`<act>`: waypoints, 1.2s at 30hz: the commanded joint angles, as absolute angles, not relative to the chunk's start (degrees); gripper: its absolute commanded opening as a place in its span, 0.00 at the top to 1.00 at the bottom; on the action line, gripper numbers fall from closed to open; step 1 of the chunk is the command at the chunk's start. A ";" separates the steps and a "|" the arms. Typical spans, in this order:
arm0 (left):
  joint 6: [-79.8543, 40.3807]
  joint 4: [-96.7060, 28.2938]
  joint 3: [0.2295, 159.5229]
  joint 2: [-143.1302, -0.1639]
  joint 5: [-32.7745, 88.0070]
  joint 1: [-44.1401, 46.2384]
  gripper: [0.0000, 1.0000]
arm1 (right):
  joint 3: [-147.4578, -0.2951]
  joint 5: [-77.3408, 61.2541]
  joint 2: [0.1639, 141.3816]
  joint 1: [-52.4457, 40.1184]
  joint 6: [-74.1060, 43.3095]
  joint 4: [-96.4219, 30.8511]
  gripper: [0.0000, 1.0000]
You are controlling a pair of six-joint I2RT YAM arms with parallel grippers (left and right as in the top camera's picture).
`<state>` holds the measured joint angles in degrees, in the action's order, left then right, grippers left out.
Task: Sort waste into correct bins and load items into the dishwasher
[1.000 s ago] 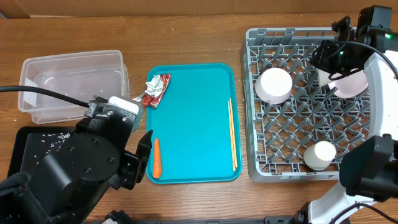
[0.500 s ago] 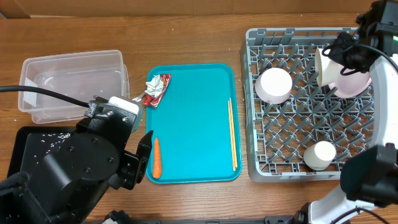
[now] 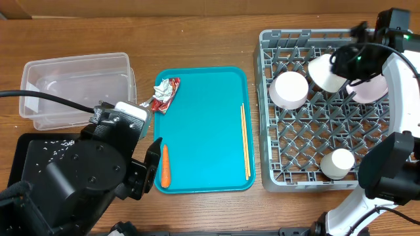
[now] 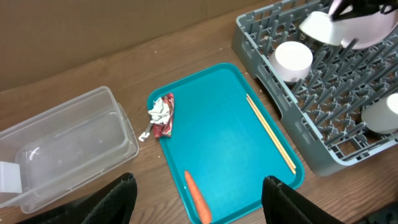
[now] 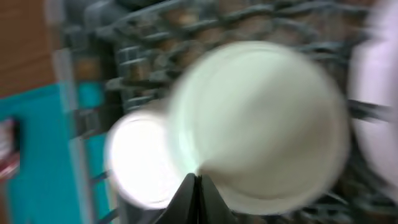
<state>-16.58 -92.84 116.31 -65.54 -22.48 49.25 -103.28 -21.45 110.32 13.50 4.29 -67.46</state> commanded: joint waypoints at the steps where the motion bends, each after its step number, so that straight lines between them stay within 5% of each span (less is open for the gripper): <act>1: -16.95 -92.31 116.29 -65.63 -22.02 49.10 0.33 | -104.77 -32.99 109.65 13.15 7.29 -66.43 0.96; 16: -16.93 -91.00 116.31 -65.58 -23.29 49.10 0.24 | -104.77 -23.16 91.81 11.77 1.08 -65.67 0.96; 25: -16.97 -90.56 116.31 -65.63 -26.00 49.10 0.09 | -104.75 -23.11 78.26 7.11 -6.07 -74.70 0.94; 28: -16.97 -89.52 116.31 -65.63 -26.09 49.10 0.06 | -104.75 -22.20 77.08 5.41 -6.63 -77.97 0.89; 36: -16.97 -87.50 116.31 -65.63 -25.85 49.10 0.00 | -98.70 -15.11 81.54 5.30 -12.88 -80.53 0.96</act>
<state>-16.60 -87.77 116.29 -65.54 -25.12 49.28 -101.03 -17.78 78.78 5.26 -10.50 -80.36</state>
